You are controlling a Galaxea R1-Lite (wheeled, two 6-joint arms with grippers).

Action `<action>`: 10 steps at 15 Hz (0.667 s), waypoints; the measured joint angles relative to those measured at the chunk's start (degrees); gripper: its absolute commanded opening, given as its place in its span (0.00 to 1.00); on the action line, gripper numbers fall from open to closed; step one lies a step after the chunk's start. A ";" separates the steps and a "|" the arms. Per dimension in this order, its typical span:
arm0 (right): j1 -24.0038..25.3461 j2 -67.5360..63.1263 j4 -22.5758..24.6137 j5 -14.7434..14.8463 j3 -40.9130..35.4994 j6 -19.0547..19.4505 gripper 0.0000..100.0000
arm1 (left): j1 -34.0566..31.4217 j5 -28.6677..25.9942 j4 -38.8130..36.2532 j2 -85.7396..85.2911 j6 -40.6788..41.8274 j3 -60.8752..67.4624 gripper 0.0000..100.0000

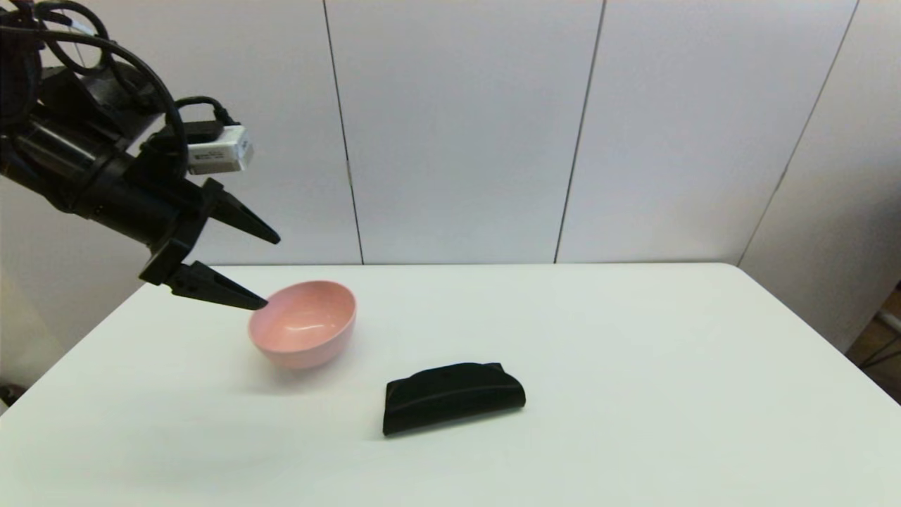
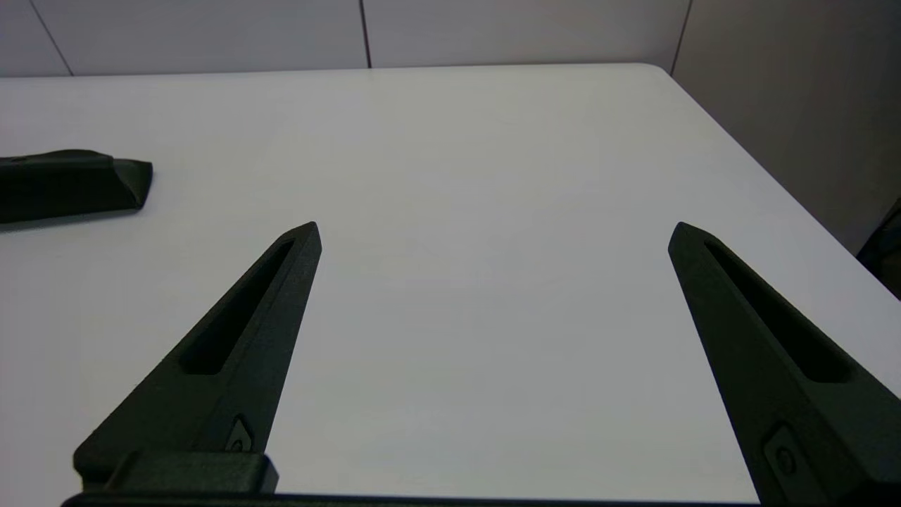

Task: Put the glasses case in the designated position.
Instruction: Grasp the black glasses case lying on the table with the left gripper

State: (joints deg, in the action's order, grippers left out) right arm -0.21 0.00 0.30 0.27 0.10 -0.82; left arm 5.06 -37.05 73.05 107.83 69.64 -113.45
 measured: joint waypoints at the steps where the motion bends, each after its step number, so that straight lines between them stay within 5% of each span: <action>1: 0.02 0.00 0.00 0.00 0.00 0.00 1.00 | 2.62 0.12 0.11 0.33 -0.79 -0.02 1.00; 4: 0.02 0.00 0.00 0.00 0.00 -0.04 1.00 | 11.19 1.17 0.18 0.74 -6.45 -0.12 1.00; 10: 0.00 0.00 0.00 -0.02 0.00 -0.06 1.00 | 22.55 11.89 0.21 2.68 -24.42 -0.12 1.00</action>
State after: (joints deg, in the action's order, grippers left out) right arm -0.21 0.00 0.30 0.24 0.10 -0.88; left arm 27.61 -25.16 73.25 110.51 45.23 -113.57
